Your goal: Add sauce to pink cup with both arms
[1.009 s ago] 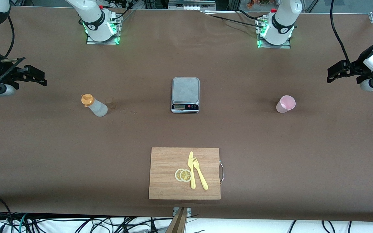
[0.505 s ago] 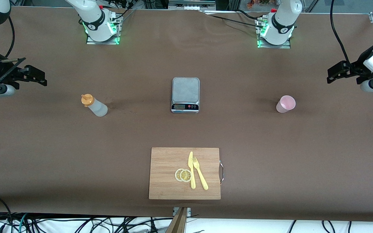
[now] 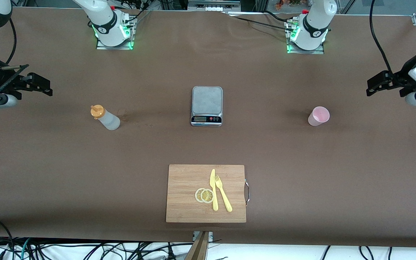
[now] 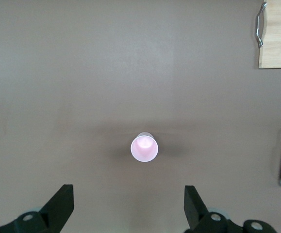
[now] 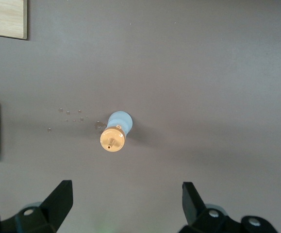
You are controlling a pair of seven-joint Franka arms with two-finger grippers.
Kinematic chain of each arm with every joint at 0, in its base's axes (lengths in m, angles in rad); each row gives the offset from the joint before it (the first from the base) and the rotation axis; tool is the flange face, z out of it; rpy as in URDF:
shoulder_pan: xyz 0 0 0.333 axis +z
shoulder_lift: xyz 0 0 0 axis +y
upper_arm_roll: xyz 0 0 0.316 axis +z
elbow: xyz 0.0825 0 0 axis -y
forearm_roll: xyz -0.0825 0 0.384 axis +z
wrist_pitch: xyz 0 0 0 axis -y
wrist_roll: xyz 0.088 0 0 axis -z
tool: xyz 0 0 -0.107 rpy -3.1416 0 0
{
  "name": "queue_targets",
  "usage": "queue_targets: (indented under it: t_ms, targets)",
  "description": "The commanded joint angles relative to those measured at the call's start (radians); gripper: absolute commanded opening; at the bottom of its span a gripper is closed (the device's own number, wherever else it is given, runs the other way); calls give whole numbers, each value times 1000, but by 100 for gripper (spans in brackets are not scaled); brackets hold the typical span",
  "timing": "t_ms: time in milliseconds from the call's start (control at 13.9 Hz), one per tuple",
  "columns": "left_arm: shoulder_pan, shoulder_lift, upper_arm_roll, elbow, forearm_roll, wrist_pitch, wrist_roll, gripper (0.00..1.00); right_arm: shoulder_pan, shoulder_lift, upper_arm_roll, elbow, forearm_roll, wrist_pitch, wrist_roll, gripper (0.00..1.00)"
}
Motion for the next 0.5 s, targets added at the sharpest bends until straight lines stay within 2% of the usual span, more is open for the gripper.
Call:
queue_targets:
  t_ms: [0,432]
  targets:
    - [-4,24,0,26,-15,-17,3,100,-6,-9,3,-6,17,-2,-8,100]
    - [-2,21,-4,12,-15,-46,14,100,-6,-9,3,-6,17,-2,-8,100]
